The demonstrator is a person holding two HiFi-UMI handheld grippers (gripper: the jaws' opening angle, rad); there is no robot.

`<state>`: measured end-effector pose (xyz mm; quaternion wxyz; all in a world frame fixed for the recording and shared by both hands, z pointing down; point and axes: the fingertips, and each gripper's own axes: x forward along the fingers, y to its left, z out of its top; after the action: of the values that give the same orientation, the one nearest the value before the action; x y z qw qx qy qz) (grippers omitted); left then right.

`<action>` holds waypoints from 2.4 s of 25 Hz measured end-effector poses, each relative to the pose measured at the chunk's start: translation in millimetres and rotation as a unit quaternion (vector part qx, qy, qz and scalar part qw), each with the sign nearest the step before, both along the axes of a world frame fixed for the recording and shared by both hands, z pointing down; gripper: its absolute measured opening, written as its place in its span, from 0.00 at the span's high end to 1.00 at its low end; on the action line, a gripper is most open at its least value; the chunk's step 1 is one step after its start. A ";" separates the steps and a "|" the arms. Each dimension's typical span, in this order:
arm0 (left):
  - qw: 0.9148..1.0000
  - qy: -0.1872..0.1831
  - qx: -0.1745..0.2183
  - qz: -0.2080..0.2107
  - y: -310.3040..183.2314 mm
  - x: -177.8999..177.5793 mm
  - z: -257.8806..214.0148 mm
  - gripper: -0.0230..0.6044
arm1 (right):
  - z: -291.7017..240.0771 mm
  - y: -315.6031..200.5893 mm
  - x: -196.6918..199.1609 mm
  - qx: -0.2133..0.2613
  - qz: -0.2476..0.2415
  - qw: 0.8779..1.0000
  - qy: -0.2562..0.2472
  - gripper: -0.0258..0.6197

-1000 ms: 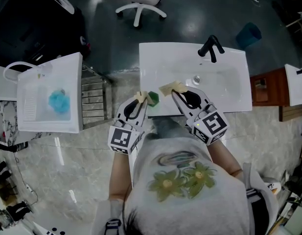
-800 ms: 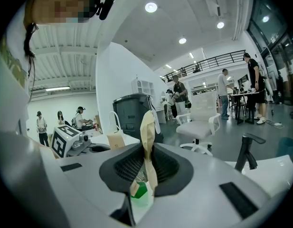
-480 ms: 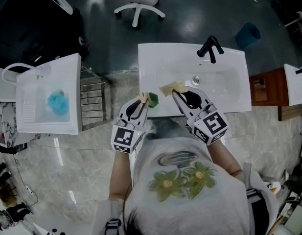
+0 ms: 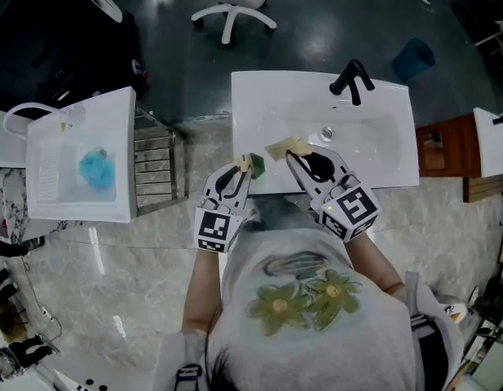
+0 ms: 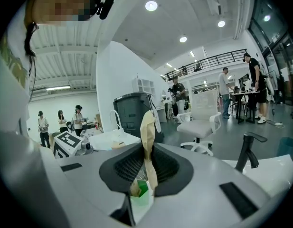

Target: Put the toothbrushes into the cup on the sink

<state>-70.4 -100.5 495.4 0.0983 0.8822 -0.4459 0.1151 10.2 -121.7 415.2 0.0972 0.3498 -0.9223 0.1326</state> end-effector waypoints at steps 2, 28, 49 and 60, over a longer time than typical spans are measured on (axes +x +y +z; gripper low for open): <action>1.000 0.001 -0.002 -0.004 -0.5 1.3 3.1 0.89 | 0.5 0.0 0.1 0.000 -0.001 1.000 0.000 0.85; 0.999 0.004 -0.049 -0.015 7.2 4.1 45.5 0.86 | 6.8 -2.4 -3.5 -0.003 -0.009 1.000 0.008 0.84; 0.998 0.053 0.034 -0.030 -1.9 1.4 -31.5 0.63 | -1.4 2.5 1.3 0.008 -0.017 1.000 0.000 0.84; 0.993 0.071 0.077 -0.056 -1.3 -14.8 -95.2 0.62 | -10.3 4.5 1.0 0.017 -0.031 0.999 -0.005 0.85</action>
<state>-85.2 -101.8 400.2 0.0678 0.8667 -0.4940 0.0121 11.2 -117.3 404.9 0.0902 0.3223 -0.9352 0.1157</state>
